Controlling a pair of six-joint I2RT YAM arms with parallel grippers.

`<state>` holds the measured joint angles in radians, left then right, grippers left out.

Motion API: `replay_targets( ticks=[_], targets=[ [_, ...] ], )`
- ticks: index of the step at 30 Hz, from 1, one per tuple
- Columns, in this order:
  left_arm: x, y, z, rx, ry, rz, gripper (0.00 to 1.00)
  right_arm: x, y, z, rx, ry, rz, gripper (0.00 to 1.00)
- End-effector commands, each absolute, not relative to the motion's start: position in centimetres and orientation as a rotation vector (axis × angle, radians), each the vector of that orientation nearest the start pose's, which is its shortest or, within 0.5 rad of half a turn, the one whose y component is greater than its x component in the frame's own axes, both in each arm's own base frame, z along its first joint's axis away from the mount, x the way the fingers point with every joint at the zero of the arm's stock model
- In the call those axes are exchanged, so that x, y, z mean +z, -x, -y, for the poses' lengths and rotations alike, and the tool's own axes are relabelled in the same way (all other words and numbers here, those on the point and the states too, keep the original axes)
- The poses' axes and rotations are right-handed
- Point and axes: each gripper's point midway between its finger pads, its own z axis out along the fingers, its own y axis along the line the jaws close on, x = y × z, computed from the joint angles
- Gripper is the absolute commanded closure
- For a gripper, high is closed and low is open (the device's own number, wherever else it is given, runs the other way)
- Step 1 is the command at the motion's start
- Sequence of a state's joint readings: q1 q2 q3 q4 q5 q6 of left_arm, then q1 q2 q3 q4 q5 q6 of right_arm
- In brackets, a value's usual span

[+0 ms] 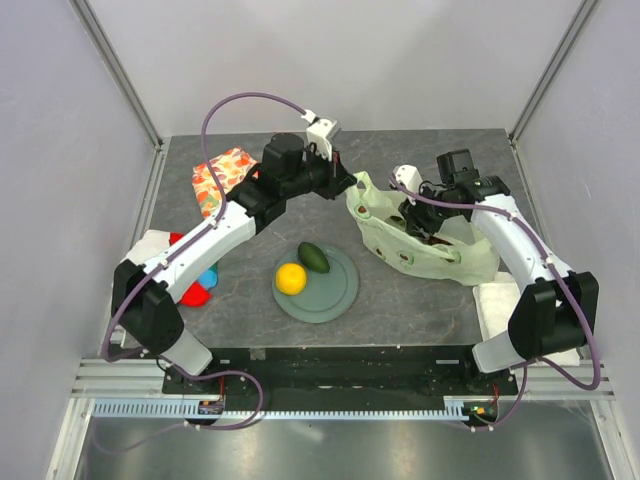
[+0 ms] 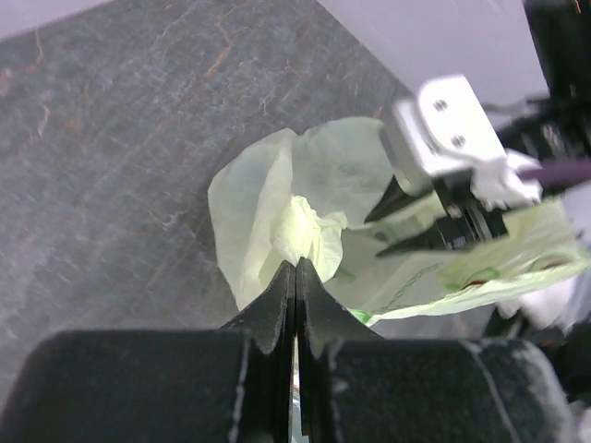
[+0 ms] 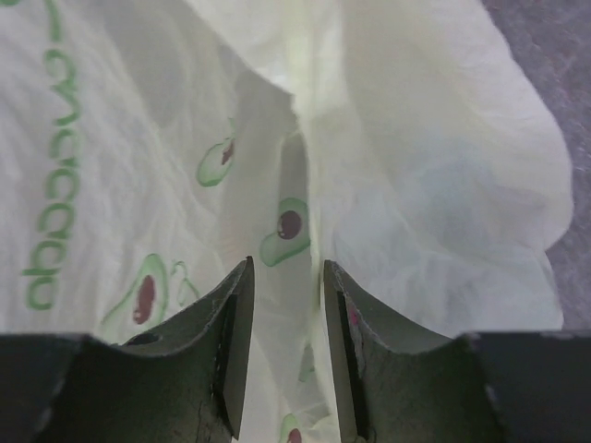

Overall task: Take the fake fruits out of the plastic bag
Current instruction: Adjust the plastic bag at the center of the board.

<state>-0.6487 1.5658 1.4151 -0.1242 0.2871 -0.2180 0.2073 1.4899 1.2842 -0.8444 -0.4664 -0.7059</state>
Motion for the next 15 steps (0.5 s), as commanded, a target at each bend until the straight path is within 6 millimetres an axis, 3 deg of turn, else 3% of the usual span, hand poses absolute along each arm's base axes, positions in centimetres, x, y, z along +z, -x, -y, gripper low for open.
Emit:
replay_targets(
  ticks=[1, 4, 7, 10, 12, 14, 15],
  targets=[
    [30.7, -38.4, 33.6, -0.963, -0.287, -1.902, 0.98, 16.2, -30.2, -14.4, 0.571, 1.257, -2.152, 0.57],
    [31.9, -38.7, 34.2, -1.023, -0.302, -1.862, 0.98, 14.0, -29.9, -15.0, 0.552, 1.261, -2.200, 0.57],
    [33.0, -37.9, 34.8, -1.076, -0.357, -1.822, 0.98, 11.7, -32.3, -14.9, 0.462, 1.189, -2.272, 0.58],
    [32.8, -37.5, 34.4, -1.078, -0.389, -1.814, 0.98, 9.7, -35.5, -13.6, 0.319, 1.083, -2.360, 0.62],
    [32.4, -36.5, 34.3, -1.050, -0.504, -1.782, 0.98, 10.2, -38.5, -11.6, 0.173, 0.944, -2.378, 0.62],
    [31.4, -35.8, 33.7, -1.015, -0.558, -1.780, 0.98, 12.4, -41.6, -10.1, 0.053, 0.833, -2.317, 0.62],
    [31.0, -35.6, 33.4, -0.983, -0.596, -1.766, 0.98, 13.1, -42.7, -8.3, -0.035, 0.774, -2.310, 0.62]
  ],
)
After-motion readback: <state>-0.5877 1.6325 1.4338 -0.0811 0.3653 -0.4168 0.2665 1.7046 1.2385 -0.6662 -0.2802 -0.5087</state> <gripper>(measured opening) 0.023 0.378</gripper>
